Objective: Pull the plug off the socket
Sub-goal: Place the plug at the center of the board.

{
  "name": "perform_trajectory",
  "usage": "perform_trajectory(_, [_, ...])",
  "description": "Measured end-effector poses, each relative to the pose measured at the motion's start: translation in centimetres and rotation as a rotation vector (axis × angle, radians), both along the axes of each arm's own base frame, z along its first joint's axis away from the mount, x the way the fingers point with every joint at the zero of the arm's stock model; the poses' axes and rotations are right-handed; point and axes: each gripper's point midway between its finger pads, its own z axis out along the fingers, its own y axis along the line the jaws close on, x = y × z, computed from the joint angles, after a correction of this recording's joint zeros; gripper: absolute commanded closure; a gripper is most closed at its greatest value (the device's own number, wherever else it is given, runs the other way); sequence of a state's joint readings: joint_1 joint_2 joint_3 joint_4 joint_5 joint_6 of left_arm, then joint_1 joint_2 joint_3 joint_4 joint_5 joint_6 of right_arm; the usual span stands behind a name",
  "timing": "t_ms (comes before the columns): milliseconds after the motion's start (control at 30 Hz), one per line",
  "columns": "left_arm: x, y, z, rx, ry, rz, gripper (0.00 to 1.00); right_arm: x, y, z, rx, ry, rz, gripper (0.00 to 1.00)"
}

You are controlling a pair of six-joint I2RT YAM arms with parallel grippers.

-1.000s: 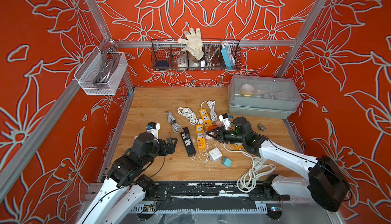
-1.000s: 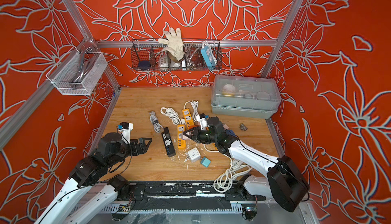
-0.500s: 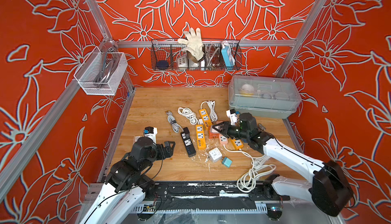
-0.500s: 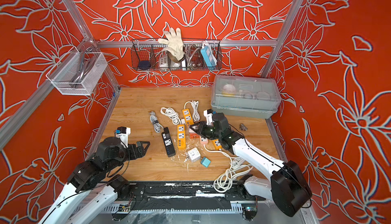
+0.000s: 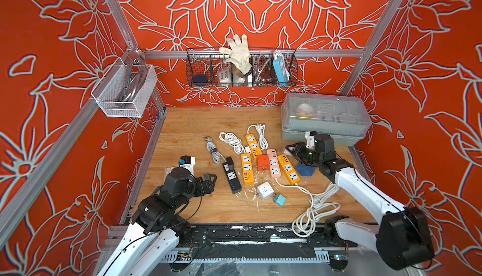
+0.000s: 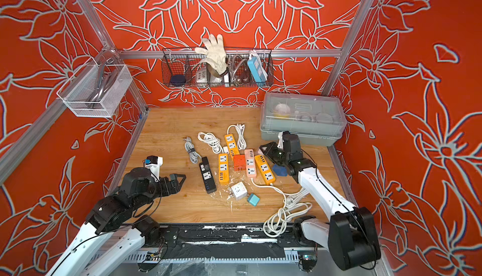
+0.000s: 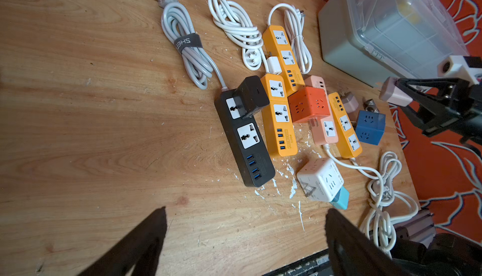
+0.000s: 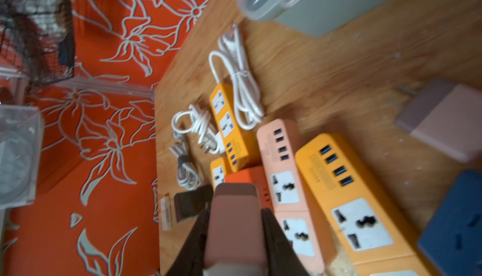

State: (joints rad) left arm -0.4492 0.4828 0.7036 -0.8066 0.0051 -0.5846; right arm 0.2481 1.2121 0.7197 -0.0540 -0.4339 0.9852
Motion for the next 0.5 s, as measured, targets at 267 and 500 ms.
perform_trajectory(267, [0.0, 0.0, 0.0, -0.001, -0.001, 0.000, 0.06, 4.9, -1.2, -3.6, -0.077, 0.094, -0.087, 0.82])
perform_trajectory(500, [-0.1, 0.0, 0.2, -0.004, -0.008, 0.000, 0.06, 6.7, -2.7, -7.7, -0.123, 0.191, -0.159, 0.81])
